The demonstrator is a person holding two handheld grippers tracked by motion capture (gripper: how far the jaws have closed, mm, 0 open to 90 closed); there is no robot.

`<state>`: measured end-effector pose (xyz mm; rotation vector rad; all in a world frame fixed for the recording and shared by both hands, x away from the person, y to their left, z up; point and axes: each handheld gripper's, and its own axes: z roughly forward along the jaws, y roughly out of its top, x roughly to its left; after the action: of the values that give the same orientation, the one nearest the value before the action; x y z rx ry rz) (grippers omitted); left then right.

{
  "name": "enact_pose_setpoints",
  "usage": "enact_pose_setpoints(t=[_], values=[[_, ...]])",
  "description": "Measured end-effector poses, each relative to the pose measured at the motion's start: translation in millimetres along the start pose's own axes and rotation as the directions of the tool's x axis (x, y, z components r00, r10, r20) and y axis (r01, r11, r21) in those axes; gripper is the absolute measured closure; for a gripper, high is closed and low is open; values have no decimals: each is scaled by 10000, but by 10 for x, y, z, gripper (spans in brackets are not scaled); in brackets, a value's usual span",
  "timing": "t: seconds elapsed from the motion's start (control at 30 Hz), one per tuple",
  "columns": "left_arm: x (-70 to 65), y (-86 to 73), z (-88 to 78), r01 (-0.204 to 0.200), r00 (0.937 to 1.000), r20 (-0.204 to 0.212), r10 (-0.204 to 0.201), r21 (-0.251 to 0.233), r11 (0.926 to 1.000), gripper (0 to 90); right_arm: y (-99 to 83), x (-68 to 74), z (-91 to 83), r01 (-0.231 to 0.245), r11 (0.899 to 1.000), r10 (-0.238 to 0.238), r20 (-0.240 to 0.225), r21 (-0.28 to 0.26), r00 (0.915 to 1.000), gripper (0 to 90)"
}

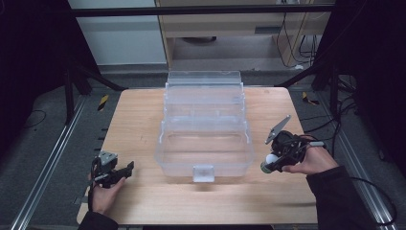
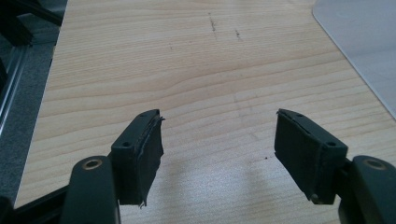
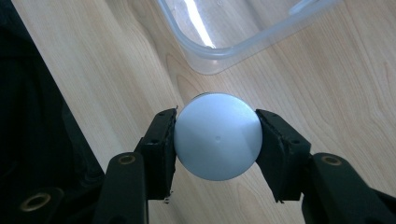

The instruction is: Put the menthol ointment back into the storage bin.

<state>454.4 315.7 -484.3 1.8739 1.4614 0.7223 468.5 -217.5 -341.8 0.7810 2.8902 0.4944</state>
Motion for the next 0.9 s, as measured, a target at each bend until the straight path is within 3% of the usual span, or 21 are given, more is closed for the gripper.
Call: enact_pose_setpoints(t=[0.57, 0.9], values=[[-5, 2, 5, -58, 10000, 9, 58, 25, 10000, 319, 321, 2, -212, 200, 9998, -200, 30, -39, 9998, 506], [-3, 4, 4, -62, 10000, 6, 62, 16, 10000, 320, 536, -24, -147, 502, 9986, -502, 5, -174, 9987, 506]])
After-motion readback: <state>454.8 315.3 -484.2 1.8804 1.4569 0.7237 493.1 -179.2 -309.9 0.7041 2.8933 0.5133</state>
